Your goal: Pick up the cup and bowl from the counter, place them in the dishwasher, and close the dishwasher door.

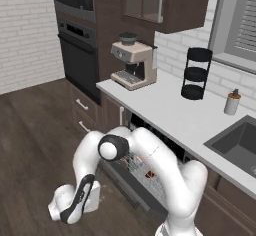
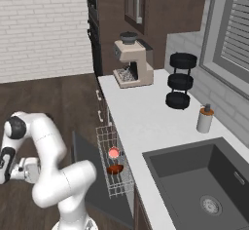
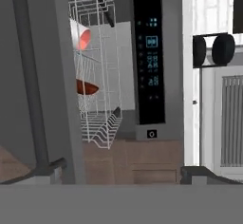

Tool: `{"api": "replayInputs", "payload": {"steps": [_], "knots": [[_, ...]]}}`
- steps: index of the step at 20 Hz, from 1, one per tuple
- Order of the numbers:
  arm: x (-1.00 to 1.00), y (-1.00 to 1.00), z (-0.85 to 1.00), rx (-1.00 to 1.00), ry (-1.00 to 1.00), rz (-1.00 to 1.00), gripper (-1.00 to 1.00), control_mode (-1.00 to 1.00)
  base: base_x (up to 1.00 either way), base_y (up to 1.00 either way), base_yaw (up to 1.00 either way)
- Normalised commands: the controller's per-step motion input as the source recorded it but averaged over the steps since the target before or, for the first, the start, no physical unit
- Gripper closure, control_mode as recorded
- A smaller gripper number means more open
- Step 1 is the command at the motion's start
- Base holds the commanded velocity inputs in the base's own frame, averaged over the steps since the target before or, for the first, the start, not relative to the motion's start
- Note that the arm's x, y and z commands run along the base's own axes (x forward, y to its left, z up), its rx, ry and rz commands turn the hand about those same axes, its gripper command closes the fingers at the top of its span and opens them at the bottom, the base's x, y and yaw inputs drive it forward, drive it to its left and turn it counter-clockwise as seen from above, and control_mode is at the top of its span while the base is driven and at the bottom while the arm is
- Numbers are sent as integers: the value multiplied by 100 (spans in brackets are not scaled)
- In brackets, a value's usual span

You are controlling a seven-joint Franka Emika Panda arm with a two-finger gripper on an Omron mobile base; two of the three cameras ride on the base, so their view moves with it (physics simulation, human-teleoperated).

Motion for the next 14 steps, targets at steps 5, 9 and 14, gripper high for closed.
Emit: {"api": "replayInputs", "payload": {"steps": [5,9,14], "knots": [[57,-15,-66,-32,0,-19,-100,-100,0,0,0],[63,-35,-59,-28,0,-16,-100,-100,0,0,0],[64,-51,-50,-18,0,-7,-100,-100,0,0,0]]}}
